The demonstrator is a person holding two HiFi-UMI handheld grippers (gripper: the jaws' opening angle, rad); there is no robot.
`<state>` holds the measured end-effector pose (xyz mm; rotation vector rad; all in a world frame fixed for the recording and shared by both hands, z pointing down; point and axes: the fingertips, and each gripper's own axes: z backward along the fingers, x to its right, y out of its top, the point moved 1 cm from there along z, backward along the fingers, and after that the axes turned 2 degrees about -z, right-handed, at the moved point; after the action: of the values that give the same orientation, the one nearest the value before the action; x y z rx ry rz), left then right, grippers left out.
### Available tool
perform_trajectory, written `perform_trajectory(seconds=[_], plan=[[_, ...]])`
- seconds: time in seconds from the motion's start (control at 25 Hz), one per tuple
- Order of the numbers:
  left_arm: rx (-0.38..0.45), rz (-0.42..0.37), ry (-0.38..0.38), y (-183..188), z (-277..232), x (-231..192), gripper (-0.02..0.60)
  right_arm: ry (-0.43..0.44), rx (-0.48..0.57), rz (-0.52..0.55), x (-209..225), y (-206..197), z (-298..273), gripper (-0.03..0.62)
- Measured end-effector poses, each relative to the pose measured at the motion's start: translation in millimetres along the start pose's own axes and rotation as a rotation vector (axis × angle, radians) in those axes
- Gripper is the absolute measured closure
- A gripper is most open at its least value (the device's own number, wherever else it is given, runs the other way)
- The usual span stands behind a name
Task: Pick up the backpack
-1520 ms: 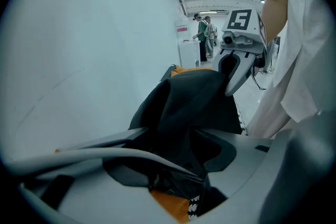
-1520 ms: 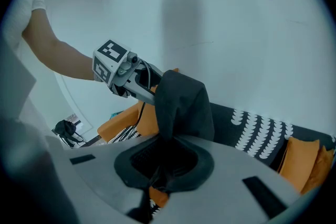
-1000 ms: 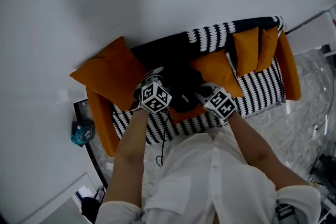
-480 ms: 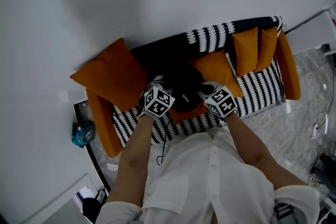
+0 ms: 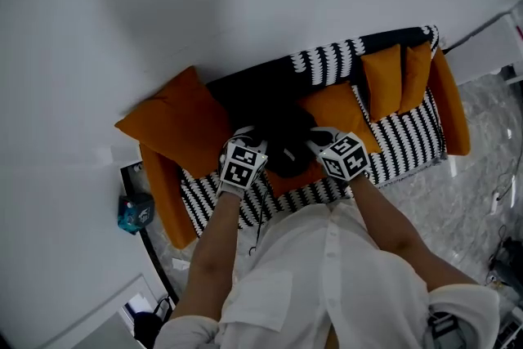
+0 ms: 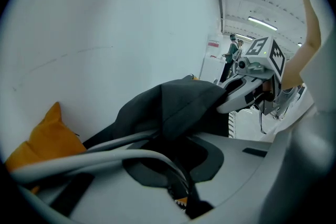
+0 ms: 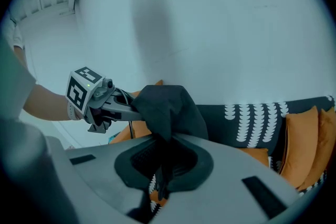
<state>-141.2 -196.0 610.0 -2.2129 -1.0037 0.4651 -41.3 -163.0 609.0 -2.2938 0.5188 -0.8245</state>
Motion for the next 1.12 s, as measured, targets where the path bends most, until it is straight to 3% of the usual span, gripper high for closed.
perform_trajectory(seconds=[0.52,1.12], plan=[[0.062,0.047,-0.02,23,36,14,0.538,-0.015,0.069,0.08,-5,43,22,0.565],[0.344,0.008,0.004,132,86,38,0.54,-0.088,0.357,0.187,-5,132,110,0.565]])
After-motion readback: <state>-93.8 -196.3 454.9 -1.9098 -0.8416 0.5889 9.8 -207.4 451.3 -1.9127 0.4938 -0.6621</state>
